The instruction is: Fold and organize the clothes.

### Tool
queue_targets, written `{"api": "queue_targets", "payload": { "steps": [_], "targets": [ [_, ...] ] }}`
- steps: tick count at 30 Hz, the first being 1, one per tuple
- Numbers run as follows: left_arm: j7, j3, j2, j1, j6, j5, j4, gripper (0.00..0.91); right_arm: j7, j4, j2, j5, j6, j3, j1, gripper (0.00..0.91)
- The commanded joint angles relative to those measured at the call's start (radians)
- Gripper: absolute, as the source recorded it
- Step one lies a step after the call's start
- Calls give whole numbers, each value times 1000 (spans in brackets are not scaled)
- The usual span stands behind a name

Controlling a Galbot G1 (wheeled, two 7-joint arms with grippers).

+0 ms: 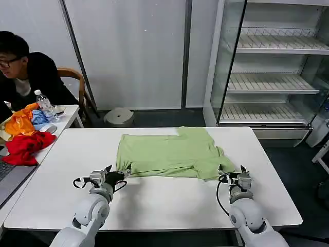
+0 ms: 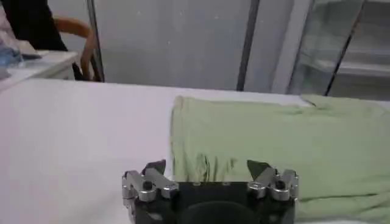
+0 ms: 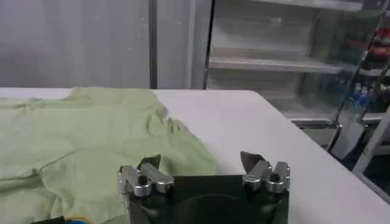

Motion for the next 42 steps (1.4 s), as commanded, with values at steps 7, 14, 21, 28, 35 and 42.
{"api": "queue_targets", "payload": {
  "steps": [7, 14, 21, 28, 35, 42],
  "targets": [
    [-7, 24, 0, -19, 12, -80, 84, 907, -23, -62, 24, 45, 13, -9, 16, 907],
    [-9, 38, -7, -26, 12, -78, 93, 746, -4, -79, 43, 163, -34, -8, 31, 907],
    [-10, 39, -6, -22, 11, -77, 93, 10, -29, -76, 46, 208, -37, -11, 30, 0],
    [-12, 38, -5, -20, 11, -77, 85, 10, -30, -57, 52, 204, -37, -13, 20, 0],
    [-13, 39, -5, -11, 11, -77, 77, 10, -24, -22, 46, 179, -34, -10, -17, 0],
    [-25, 38, 15, 43, 11, -77, 5, 10, -7, 37, 27, 152, -33, -6, -88, 0]
  ]
}}
